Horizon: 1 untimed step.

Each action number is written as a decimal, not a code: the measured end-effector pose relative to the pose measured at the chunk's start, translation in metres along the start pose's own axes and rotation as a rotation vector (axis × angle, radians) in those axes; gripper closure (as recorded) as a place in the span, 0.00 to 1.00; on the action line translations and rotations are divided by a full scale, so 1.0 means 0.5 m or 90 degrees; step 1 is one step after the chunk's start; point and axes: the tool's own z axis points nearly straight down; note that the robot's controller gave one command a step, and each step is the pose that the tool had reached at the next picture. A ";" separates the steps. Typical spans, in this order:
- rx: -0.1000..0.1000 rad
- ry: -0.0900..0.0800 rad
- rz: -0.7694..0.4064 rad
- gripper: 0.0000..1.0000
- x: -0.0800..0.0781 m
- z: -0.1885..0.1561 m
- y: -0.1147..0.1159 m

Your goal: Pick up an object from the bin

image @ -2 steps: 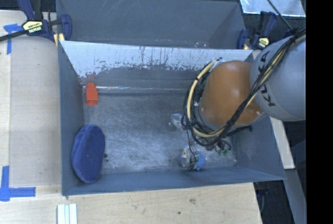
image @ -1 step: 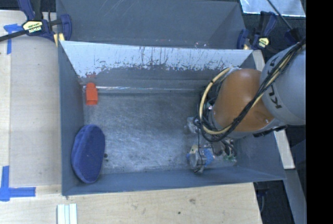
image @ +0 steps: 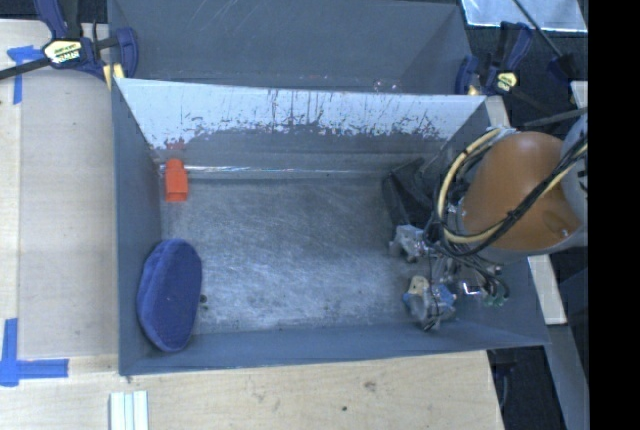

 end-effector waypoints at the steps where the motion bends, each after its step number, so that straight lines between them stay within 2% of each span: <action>1: 0.001 0.003 0.002 1.00 0.002 -0.001 0.000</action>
Offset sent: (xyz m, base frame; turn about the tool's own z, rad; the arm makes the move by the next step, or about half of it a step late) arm 0.0000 0.0000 0.0000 0.0000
